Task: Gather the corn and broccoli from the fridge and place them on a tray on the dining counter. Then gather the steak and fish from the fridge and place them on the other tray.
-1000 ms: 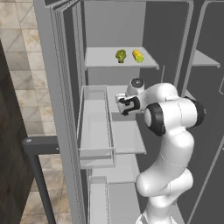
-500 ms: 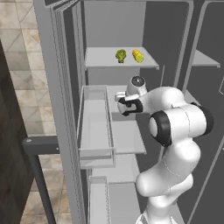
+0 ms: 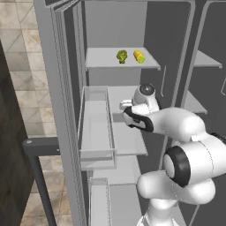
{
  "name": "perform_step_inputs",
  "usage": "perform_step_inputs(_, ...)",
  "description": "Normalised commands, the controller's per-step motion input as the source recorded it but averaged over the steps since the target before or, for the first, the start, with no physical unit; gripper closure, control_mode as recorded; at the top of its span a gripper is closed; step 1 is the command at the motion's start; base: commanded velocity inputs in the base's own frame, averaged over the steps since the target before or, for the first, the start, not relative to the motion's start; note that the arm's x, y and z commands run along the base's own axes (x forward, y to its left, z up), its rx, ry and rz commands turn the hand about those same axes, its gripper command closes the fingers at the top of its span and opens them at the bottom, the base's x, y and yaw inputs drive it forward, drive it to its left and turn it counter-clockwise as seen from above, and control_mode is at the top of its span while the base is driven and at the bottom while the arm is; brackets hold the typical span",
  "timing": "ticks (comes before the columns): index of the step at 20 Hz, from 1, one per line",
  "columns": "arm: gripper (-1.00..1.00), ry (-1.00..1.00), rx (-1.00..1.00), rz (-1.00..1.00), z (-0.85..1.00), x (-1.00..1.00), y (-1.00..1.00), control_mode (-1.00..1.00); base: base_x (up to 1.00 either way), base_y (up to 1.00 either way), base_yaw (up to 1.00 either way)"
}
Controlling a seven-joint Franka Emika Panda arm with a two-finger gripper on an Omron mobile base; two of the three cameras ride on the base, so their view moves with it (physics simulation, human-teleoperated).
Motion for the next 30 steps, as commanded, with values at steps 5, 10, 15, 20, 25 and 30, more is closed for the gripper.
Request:
perform_step_inputs(5,1.00,-0.12,0.00,0.00,0.22,-0.83,0.00,-1.00,0.00,0.00,0.00)
perform_step_inputs(10,1.00,0.00,-0.01,0.07,0.38,-0.58,-0.01,-1.00,0.00,0.00,0.00)
perform_step_inputs(15,1.00,0.14,0.00,0.11,0.52,-0.48,-0.01,-1.00,0.00,0.00,0.00)
perform_step_inputs(20,1.00,0.13,0.00,0.01,0.56,-0.60,0.00,-1.00,0.00,0.00,0.00)
perform_step_inputs(25,1.00,0.06,-0.02,-0.03,0.43,-0.68,-0.03,-1.00,0.00,0.00,0.00)
perform_step_inputs(30,1.00,0.00,-0.01,-0.06,0.32,-0.75,-0.18,-1.00,0.00,0.00,0.00)
